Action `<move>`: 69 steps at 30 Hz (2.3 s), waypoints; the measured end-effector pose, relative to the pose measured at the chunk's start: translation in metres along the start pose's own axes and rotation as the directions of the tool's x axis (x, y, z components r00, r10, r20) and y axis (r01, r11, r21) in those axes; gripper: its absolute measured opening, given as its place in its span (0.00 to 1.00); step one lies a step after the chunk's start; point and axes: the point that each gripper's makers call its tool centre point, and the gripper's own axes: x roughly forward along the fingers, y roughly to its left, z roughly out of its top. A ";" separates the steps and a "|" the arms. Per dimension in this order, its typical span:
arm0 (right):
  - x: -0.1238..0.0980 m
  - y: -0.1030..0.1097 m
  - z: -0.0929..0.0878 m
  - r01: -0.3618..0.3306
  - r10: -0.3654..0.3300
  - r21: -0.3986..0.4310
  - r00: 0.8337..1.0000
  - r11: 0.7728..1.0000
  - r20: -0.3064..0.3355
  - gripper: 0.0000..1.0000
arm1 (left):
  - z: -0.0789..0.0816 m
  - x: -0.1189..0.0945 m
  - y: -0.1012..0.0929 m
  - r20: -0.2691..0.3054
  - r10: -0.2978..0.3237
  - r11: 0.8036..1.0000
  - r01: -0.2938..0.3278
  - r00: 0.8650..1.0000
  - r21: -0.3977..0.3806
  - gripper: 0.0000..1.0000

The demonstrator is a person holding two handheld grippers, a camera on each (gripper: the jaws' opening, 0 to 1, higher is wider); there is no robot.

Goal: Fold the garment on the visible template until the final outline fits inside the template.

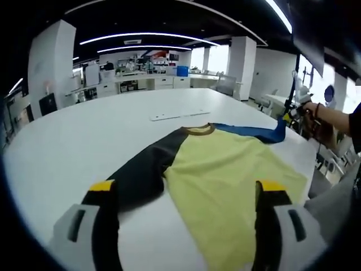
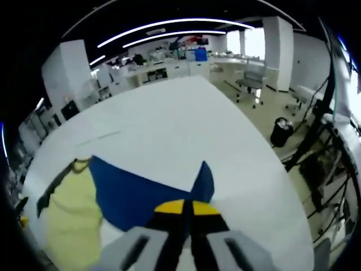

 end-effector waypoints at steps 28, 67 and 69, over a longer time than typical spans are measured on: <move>0.018 0.126 0.041 -0.195 0.194 -0.091 0.981 0.977 -0.013 0.00 | 0.003 -0.011 -0.004 0.015 -0.013 1.000 0.013 1.000 -0.002 0.99; 0.027 0.289 0.062 -0.408 0.407 -0.271 0.911 0.872 -0.064 0.00 | -0.005 -0.013 -0.010 0.024 -0.030 0.999 0.031 0.999 -0.035 0.99; 0.029 0.294 0.061 -0.409 0.406 -0.287 0.911 0.866 -0.073 0.00 | -0.008 -0.012 -0.013 0.017 -0.039 0.998 0.039 0.999 -0.038 0.99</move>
